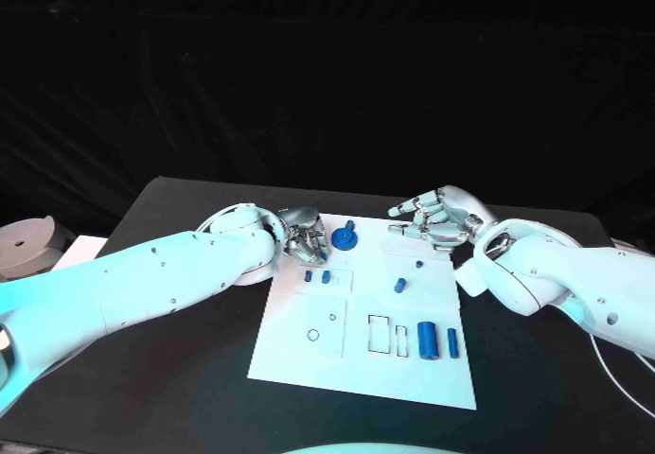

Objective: Assemble the parts on the task board

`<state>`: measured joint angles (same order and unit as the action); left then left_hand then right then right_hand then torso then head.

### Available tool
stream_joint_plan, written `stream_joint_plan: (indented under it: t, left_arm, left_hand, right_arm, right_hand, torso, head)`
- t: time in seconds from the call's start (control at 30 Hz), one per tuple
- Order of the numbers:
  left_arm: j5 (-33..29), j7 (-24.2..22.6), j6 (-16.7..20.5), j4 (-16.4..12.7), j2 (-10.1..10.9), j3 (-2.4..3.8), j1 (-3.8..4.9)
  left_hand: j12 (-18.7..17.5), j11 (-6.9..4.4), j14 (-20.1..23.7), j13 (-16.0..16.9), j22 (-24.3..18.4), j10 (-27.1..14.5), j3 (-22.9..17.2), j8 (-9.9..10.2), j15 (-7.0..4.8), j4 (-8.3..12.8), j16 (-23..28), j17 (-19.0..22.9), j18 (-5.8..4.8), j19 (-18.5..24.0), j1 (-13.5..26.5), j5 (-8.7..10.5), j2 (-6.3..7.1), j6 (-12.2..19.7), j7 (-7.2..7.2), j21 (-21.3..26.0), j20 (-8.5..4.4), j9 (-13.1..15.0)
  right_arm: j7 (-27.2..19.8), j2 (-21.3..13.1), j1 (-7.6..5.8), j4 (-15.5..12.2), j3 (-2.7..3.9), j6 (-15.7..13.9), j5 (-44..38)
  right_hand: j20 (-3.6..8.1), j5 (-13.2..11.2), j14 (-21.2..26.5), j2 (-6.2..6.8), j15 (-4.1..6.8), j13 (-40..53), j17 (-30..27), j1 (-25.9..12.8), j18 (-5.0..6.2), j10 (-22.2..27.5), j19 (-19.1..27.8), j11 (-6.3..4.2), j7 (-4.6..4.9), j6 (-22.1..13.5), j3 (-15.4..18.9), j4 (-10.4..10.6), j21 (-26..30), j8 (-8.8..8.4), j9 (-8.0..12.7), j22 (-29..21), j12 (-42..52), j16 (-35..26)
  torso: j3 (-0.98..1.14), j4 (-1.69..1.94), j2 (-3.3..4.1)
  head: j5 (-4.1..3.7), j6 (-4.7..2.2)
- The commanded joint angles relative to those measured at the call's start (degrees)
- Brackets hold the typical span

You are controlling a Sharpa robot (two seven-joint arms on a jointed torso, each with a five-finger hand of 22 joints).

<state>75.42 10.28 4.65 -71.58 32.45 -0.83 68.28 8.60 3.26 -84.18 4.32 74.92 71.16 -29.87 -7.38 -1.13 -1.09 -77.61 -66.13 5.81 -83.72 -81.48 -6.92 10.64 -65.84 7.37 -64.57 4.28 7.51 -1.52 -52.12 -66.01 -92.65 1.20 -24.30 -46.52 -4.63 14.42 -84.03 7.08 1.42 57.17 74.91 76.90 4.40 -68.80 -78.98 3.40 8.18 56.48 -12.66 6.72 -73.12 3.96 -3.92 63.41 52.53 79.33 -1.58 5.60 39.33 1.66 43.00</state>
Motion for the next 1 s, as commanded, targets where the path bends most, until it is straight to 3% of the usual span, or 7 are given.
stream_joint_plan:
  t: [0.03,0.33,0.8,1.0]
  left_arm:
    - [1.0,0.0,0.6,-0.1,-0.2,0.00,-0.04]
    - [1.0,0.5,-0.4,0.4,-0.8,-0.01,-0.12]
    - [0.8,1.0,-3.2,1.0,-1.0,-0.08,-0.29]
    - [0.2,0.8,-3.0,1.1,-1.0,-0.09,-0.29]
  left_hand:
    - [-0.3,0.01,-1.6,0.1,0.2,0.6,0.0,-0.1,-0.36,0.3,0.2,0.1,-0.89,-1.2,0.2,-0.35,-0.49,-0.5,0.03,-0.6,-0.09,0.1]
    - [-0.4,0.00,-1.6,0.1,0.3,0.7,0.0,-0.1,-0.37,0.3,0.1,0.1,-0.91,-1.2,0.2,-0.34,-0.50,-0.5,0.03,-0.7,-0.10,0.1]
    - [-1.8,0.38,-1.5,-0.2,0.3,-0.3,0.3,0.9,-0.11,0.4,0.2,0.6,-0.90,-1.1,1.2,0.00,-0.18,0.4,0.22,-0.5,0.02,-0.3]
    - [-3.7,0.81,-1.4,-0.5,0.1,-2.3,0.4,3.5,0.28,0.3,0.3,1.2,-0.81,-0.9,2.3,-0.07,0.61,4.0,0.24,0.0,0.31,-1.3]
  right_arm:
    - [-0.4,0.1,0.04,-0.1,0.00,0.7,-0.5]
    - [-0.4,0.1,0.04,-0.1,0.00,0.8,-0.5]
    - [-0.3,0.0,0.04,-0.1,-0.01,1.0,-0.6]
    - [-0.3,0.0,0.05,-0.1,-0.01,1.0,-0.6]
  right_hand:
    - [0.00,0.3,-2.6,-0.54,-0.20,0.0,1.9,0.1,1.07,0.4,0.2,-0.16,0.29,-0.2,0.2,-0.1,0.4,0.10,-0.1,0.0,0.0,-0.2]
    - [0.00,0.3,-2.6,-0.54,-0.20,0.0,1.9,0.1,1.07,0.4,0.2,-0.16,0.29,-0.2,0.2,-0.1,0.4,0.10,-0.1,0.0,0.0,-0.2]
    - [-0.01,0.3,-2.6,-0.54,-0.20,-0.1,1.9,0.1,1.08,0.4,0.3,-0.15,0.29,-0.2,0.2,-0.1,0.4,0.10,-0.1,-0.1,-0.1,-0.2]
    - [-0.01,0.3,-2.6,-0.54,-0.20,-0.1,1.9,0.1,1.08,0.4,0.3,-0.15,0.29,-0.2,0.2,-0.1,0.4,0.10,-0.1,-0.1,-0.1,-0.2]
  torso:
    - [0.01,0.06,-0.02]
    - [-0.04,-0.07,0.06]
    - [0.00,0.02,-0.02]
    - [-0.01,-0.03,-0.02]
  head:
    - [0.06,-0.02]
    - [0.15,0.00]
    - [-0.05,0.24]
    - [0.00,0.26]
